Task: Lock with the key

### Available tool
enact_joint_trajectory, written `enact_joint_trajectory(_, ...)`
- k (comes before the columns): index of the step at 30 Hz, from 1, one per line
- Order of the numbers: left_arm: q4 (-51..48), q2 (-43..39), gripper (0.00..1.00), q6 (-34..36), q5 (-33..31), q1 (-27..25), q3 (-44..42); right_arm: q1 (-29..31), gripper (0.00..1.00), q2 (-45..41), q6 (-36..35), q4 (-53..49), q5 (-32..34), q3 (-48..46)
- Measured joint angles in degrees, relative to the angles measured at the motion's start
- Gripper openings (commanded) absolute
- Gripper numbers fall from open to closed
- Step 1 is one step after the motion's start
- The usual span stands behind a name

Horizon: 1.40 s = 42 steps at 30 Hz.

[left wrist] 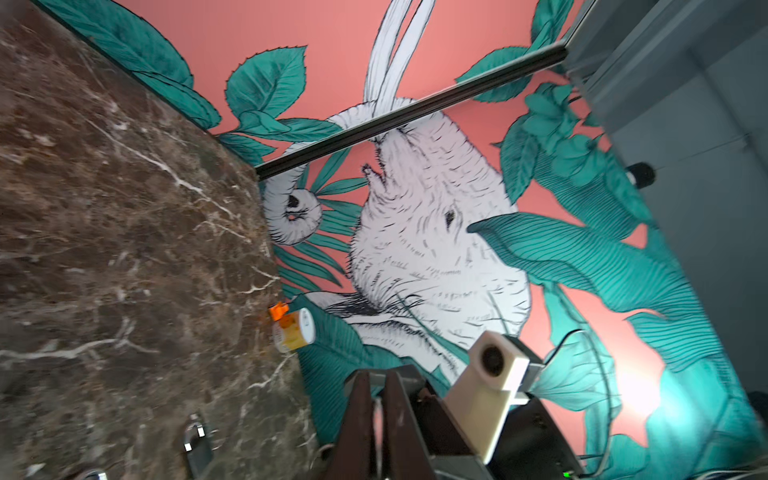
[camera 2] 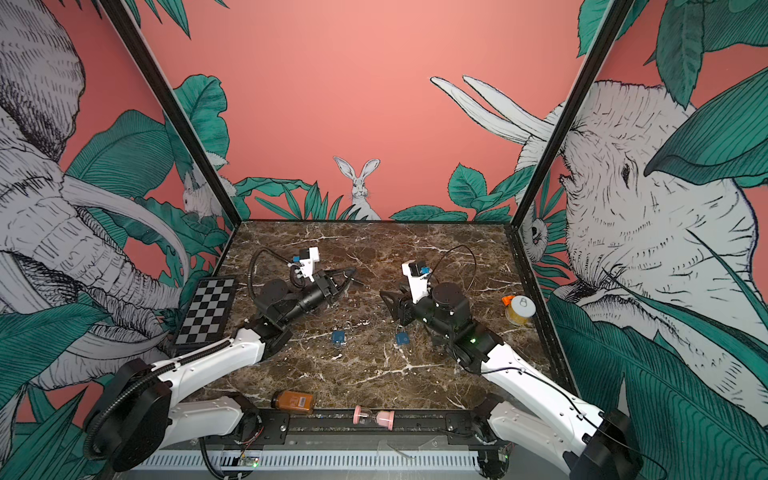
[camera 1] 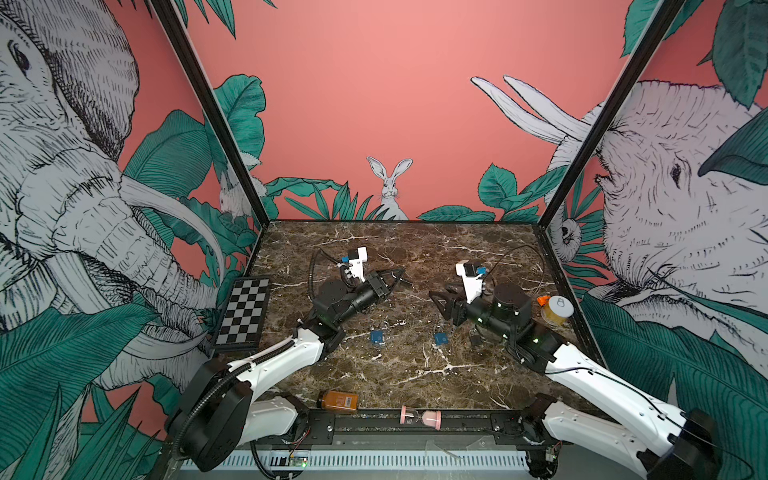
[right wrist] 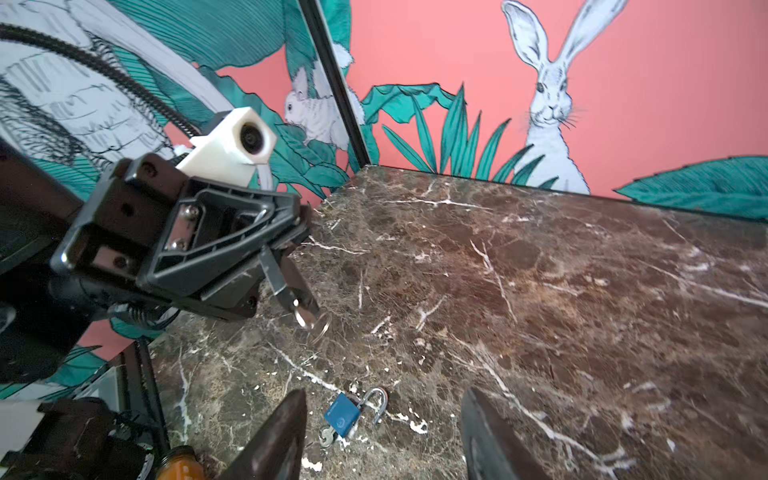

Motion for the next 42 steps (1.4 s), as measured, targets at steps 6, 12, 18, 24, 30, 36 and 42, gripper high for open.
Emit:
enact_joint_trajectory(6, 0.81, -0.2, 0.0, -6.05, 1.09, 0.33, 2.21, -0.02, 0.58, 1.29, -5.75, 3.02, -4.76, 3.82)
enact_joint_trajectory(12, 2.32, 0.28, 0.0, -8.9, 2.03, 0.33, 2.49, -0.13, 0.57, 3.21, -10.38, 2.62, -8.37, 5.81)
enact_joint_trajectory(18, 5.33, 2.05, 0.0, -11.15, 2.45, 0.33, 2.49, -0.24, 0.56, 6.34, -11.82, 1.84, -12.33, 8.92)
enact_joint_trajectory(24, 7.3, 3.63, 0.0, -12.92, 3.13, 0.37, 2.49, -0.24, 0.52, 8.2, -11.93, 1.66, -13.99, 9.49)
enact_joint_trajectory(30, 8.17, 3.74, 0.0, -13.49, 4.15, 0.37, 2.49, -0.24, 0.44, 9.84, -11.78, 1.75, -14.16, 10.95)
enact_joint_trajectory(36, 8.63, 3.74, 0.0, -13.6, 4.39, 0.37, 2.49, -0.24, 0.37, 11.91, -11.02, 2.08, -14.53, 12.2)
enact_joint_trajectory(42, 8.57, 3.74, 0.0, -13.55, 4.87, 0.37, 2.49, -0.24, 0.25, 13.07, -10.51, 2.47, -15.02, 13.4)
